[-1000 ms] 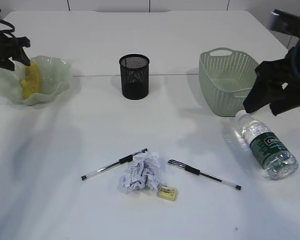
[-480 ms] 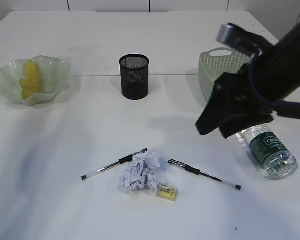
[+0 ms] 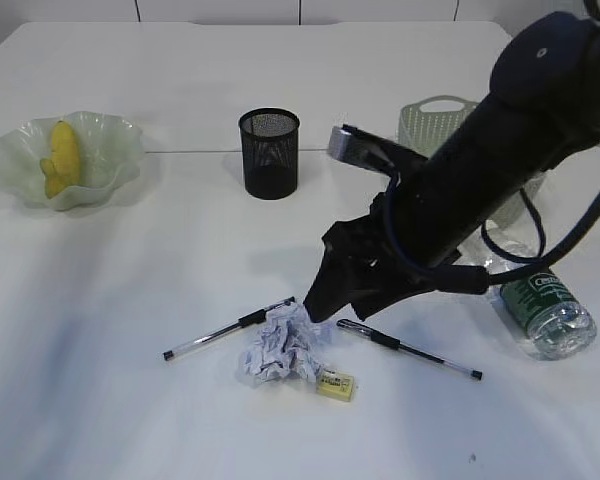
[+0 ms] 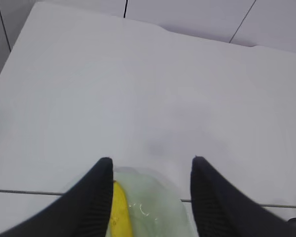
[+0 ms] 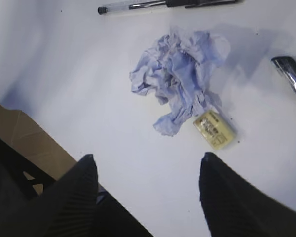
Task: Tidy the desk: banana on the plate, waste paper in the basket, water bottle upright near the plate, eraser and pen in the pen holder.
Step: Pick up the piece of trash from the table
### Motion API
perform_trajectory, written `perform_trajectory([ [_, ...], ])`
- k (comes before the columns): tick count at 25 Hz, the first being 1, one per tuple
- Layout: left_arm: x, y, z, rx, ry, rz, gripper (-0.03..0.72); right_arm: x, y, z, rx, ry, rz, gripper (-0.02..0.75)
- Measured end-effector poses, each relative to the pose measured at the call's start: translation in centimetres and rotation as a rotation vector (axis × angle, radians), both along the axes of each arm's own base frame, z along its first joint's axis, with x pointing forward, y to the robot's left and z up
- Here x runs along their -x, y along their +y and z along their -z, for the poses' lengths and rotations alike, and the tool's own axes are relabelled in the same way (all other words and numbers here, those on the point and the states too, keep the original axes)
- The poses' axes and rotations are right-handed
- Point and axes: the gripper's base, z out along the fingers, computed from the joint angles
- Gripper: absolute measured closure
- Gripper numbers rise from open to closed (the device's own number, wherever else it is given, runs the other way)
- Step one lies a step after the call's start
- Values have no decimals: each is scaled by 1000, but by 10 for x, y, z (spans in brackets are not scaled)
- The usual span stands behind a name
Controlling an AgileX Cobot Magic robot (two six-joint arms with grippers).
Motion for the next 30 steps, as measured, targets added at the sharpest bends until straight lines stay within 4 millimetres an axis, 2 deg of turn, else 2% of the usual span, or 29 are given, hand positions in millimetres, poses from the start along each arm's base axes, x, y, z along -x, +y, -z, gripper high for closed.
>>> perform_trajectory([
  [4, 12, -4, -15, 4, -16, 11, 330, -8, 12, 19, -14, -33, -19, 255],
  [9, 17, -6, -20, 10, -11, 21, 330, -17, 20, 35, -21, -80, -20, 255],
  [19, 21, -7, -23, 12, -11, 27, 330, -42, 27, 35, -8, -187, -39, 255],
  [30, 21, -7, -23, 12, -11, 27, 330, -42, 26, 60, 47, -121, -99, 255],
])
